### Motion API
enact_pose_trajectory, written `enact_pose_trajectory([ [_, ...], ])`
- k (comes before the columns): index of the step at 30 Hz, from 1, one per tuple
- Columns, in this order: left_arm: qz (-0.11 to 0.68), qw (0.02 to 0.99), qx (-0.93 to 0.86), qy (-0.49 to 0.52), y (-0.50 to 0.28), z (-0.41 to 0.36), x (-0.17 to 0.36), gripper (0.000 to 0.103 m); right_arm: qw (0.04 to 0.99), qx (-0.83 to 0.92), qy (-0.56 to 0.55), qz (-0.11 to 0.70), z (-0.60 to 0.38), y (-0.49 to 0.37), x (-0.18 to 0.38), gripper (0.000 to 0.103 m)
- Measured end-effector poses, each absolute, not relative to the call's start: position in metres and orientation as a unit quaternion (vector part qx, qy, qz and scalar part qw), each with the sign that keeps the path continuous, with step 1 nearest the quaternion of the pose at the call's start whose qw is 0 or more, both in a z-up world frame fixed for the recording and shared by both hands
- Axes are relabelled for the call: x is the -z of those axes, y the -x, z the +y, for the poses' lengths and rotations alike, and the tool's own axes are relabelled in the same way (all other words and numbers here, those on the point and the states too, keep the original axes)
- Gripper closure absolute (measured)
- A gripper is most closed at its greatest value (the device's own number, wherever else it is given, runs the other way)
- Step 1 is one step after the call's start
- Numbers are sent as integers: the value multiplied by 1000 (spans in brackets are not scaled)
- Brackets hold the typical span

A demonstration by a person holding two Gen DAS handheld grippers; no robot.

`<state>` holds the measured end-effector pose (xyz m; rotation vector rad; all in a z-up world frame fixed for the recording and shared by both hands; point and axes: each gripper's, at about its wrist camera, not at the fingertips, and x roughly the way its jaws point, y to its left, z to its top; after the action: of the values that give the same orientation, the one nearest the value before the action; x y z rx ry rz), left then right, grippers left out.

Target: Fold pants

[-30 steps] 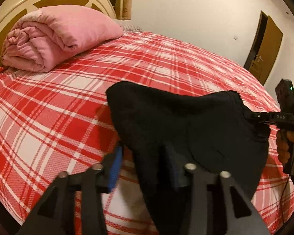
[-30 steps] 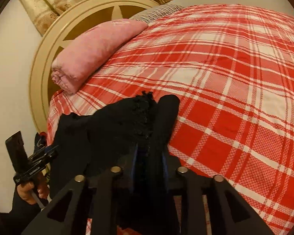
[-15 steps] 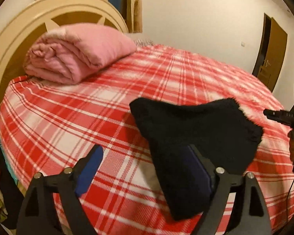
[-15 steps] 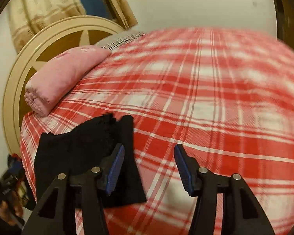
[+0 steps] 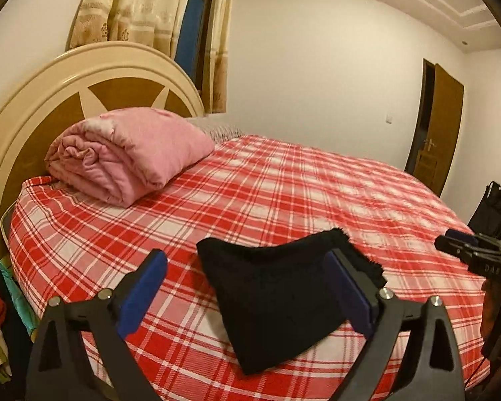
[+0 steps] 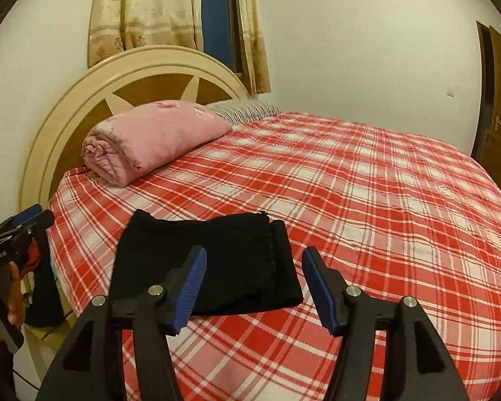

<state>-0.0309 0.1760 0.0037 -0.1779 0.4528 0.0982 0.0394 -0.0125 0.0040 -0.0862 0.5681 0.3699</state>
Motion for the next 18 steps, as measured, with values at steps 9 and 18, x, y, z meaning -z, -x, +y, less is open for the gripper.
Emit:
enact_pose_trajectory([
  [9,207,973,-45,88,40,170,-16,5,945,-184,46,265,-10,-18,-21,41],
  [18,209,973,-42,87,41,167,-15,5,945,-185,41,265,-15,-12,-25,41],
])
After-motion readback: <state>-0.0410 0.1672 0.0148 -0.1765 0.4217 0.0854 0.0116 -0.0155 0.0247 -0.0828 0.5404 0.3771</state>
